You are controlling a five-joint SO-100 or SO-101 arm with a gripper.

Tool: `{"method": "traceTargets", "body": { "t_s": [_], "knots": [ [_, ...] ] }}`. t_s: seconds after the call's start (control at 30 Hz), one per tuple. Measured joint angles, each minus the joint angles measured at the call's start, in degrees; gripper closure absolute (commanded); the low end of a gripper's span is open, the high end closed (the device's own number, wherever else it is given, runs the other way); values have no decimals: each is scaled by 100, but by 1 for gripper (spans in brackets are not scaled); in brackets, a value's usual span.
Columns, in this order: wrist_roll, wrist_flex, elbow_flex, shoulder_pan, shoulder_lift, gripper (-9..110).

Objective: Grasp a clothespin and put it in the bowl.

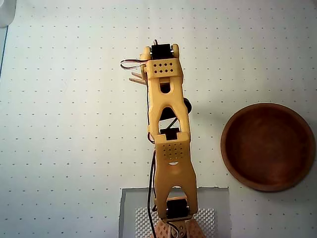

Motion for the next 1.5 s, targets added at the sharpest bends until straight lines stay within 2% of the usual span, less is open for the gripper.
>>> {"method": "traceTargets", "body": {
  "t_s": [0.63, 1.5],
  "knots": [
    [0, 0, -1705, -9, -1626, 105],
    [0, -290, -1819, -255, -2030, 105]
  ]
}}
